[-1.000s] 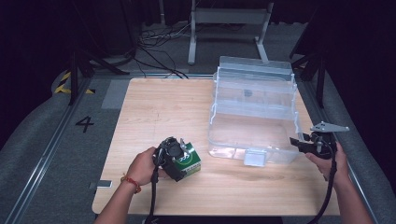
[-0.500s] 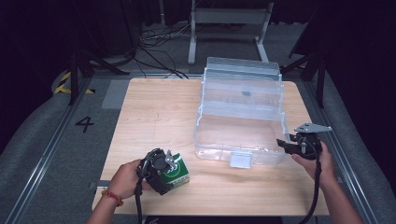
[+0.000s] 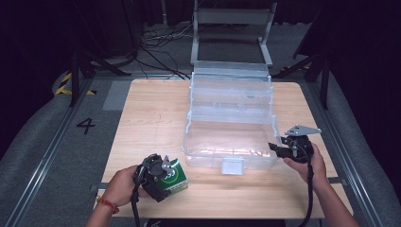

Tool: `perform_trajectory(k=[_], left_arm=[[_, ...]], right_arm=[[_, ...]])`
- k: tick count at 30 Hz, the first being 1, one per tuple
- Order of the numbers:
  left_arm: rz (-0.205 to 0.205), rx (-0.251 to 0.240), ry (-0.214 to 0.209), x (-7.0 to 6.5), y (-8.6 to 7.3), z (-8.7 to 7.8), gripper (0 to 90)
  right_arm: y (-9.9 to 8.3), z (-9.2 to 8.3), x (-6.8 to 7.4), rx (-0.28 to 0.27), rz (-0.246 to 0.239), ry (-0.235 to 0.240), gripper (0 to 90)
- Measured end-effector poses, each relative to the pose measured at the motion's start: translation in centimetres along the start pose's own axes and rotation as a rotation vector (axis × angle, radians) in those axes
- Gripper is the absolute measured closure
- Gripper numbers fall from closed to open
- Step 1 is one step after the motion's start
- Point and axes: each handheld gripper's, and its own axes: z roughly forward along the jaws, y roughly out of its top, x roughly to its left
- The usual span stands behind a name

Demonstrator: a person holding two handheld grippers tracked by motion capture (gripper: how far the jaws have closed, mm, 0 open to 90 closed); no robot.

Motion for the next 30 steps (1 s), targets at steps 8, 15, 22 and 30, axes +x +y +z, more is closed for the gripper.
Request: perform_trajectory(k=[8,15,22,30], left_arm=[[0.01,0.062,0.007,0.1,1.4,0.0,11.4],[0.012,0.055,0.028,0.5,2.4,0.3,5.5],[0.045,0.088,0.001,0.6,3.4,1.0,10.0],[0.063,0.093,-0.013,0.7,3.2,1.1,14.0]], right_arm=[[0.2,0.1,0.6,0.003,-0.01,0.01,53.9],[0.3,0.2,0.6,0.003,-0.014,0.014,53.9],[0.3,0.3,0.6,0.0,-0.013,0.014,53.9],[0.3,0.0,0.4,-0.016,-0.038,0.032,43.3]])
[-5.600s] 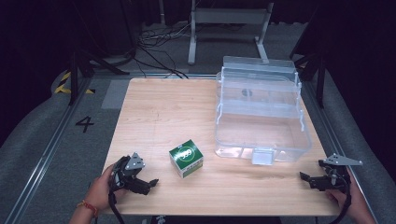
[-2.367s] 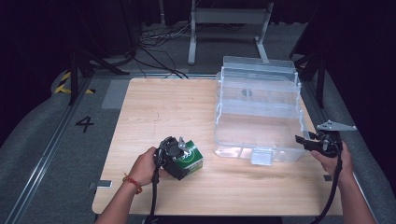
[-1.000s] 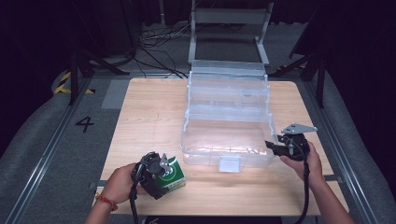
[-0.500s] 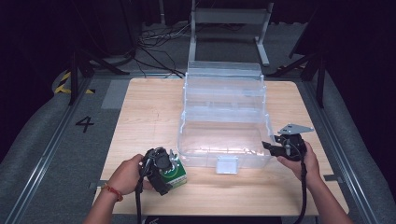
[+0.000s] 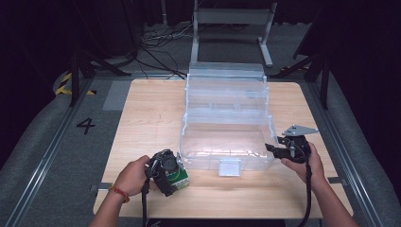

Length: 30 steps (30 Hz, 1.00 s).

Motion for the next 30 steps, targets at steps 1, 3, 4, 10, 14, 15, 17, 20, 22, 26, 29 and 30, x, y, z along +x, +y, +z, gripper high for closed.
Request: perform_trajectory(k=[1,3,4,10,14,15,17,20,22,26,29,30], left_arm=[[-0.003,0.003,-0.003,0.0,-0.1,0.0,14.2],[-0.018,-0.011,-0.012,0.1,-0.2,0.1,14.6],[-0.025,-0.014,-0.013,0.0,-0.3,0.1,14.8],[-0.041,-0.034,-0.013,-0.1,-0.6,0.3,14.9],[-0.022,-0.028,-0.014,-0.2,-0.6,0.3,15.2],[-0.016,-0.024,-0.017,-0.2,-0.7,0.2,15.3],[-0.017,-0.031,-0.018,-0.4,-0.8,0.2,15.4],[-0.001,-0.033,-0.019,-0.8,-1.2,0.2,15.5],[-0.005,-0.033,-0.018,-1.0,-1.3,0.1,15.6],[-0.002,-0.037,-0.019,-1.2,-1.6,0.1,15.6],[-0.006,-0.042,-0.017,-1.2,-1.6,0.1,15.6],[-0.002,-0.042,-0.017,-1.2,-1.6,0.1,15.7]], right_arm=[[0.0,-0.2,0.0,-0.002,-0.014,-0.005,44.7],[0.0,-0.8,0.0,-0.018,-0.017,0.008,46.2],[0.0,-1.0,-0.1,-0.016,-0.021,0.01,49.3],[-0.3,-1.3,-0.3,-0.018,-0.011,0.033,51.2],[-0.3,-1.3,-0.2,-0.019,-0.004,0.033,51.9],[-0.4,-1.3,-0.2,-0.021,-0.001,0.033,52.0],[-0.4,-1.3,-0.2,-0.021,-0.003,0.033,52.0],[-0.4,-1.4,0.0,-0.022,-0.007,0.031,51.9],[-0.5,-1.5,0.1,-0.02,-0.014,0.027,51.7],[-0.5,-1.6,0.4,-0.02,-0.025,0.017,51.5],[-0.5,-1.7,0.5,-0.016,-0.027,0.017,51.4],[-0.5,-1.7,0.5,-0.018,-0.025,0.017,51.3]])
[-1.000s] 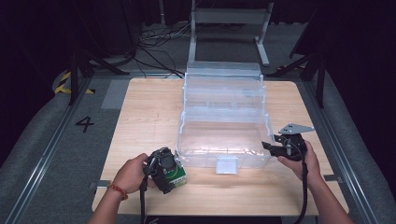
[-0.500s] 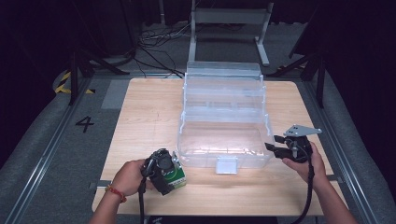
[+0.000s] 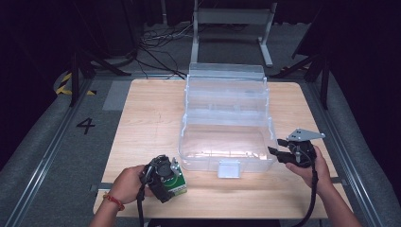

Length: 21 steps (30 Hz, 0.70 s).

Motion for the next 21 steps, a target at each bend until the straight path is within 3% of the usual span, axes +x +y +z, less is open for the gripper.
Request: perform_trajectory(k=[2,5,10,14,18,21], left_arm=[[0.001,-0.003,0.0,0.0,0.0,0.0,15.7],[0.006,-0.008,-0.011,0.0,-0.1,-0.1,16.0],[0.02,0.002,-0.017,0.2,-0.3,-0.3,16.4],[0.016,0.0,-0.014,0.2,-0.6,-0.7,16.5],[0.013,-0.021,-0.012,0.2,-0.7,-1.5,16.5],[0.023,-0.026,0.006,0.1,-0.6,-2.5,16.5]], right_arm=[[0.0,0.0,0.0,0.001,-0.002,0.0,50.5],[0.2,-0.1,0.0,-0.003,-0.019,0.022,35.9],[0.6,-2.4,-1.0,-0.096,0.006,-0.026,30.5],[-0.4,-3.5,-2.2,-0.132,-0.041,-0.101,28.0],[-1.8,-3.6,-3.3,-0.118,-0.006,-0.097,28.1],[-4.3,-3.4,-4.1,-0.061,-0.02,-0.11,27.8]])
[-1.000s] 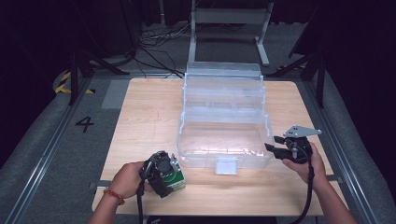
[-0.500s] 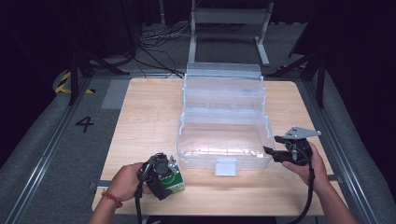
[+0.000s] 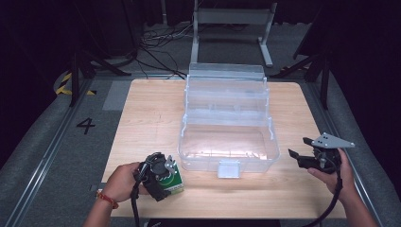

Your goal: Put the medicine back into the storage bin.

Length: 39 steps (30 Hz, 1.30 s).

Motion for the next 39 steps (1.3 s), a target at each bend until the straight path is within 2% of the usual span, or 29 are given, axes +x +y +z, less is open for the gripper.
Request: perform_trajectory(k=[5,6,8,11,13,17,20,22,29,33,37,38,39], left_arm=[[0.03,-0.003,0.009,-0.7,0.1,-1.5,16.5],[0.031,-0.019,0.015,-0.9,0.1,-1.8,16.5],[0.05,-0.015,0.023,-1.0,0.3,-2.5,16.5],[0.082,-0.01,0.031,-1.0,0.8,-3.5,16.5],[0.101,-0.019,0.028,-0.9,1.1,-4.1,16.5],[0.148,-0.039,0.013,-1.1,1.8,-5.3,16.5],[0.175,-0.04,0.012,-1.4,2.1,-6.2,16.5],[0.191,-0.053,0.01,-1.5,2.3,-6.9,16.5],[0.238,-0.078,0.017,-1.3,3.9,-8.7,16.4],[0.245,-0.088,0.024,-0.8,5.3,-9.5,16.4],[0.298,-0.102,0.029,-0.1,7.1,-10.1,16.3],[0.298,-0.102,0.029,-0.1,7.1,-10.1,16.4],[0.304,-0.102,0.043,0.1,7.9,-10.3,16.4]], right_arm=[[-3.4,1.5,-0.7,0.076,0.022,0.034,27.0],[-3.9,1.7,-0.8,0.081,0.036,0.045,26.7],[-4.8,2.1,-0.9,0.091,0.066,0.07,26.3],[-5.6,2.6,-0.9,0.124,0.029,0.047,24.9],[-6.0,2.7,-1.2,0.116,0.064,0.058,25.0],[-6.6,2.9,-1.2,0.129,0.071,0.059,24.3],[-6.8,3.0,-1.5,0.124,0.098,0.072,24.2],[-7.4,3.1,-1.8,0.093,0.137,0.092,22.9],[-7.5,3.1,-1.7,0.084,0.132,0.09,22.6],[-7.5,3.1,-1.7,0.084,0.133,0.091,22.6],[-7.5,3.1,-1.7,0.084,0.133,0.091,22.6],[-7.5,3.1,-1.7,0.084,0.133,0.091,22.6],[-7.5,3.1,-1.7,0.084,0.133,0.091,22.6]])
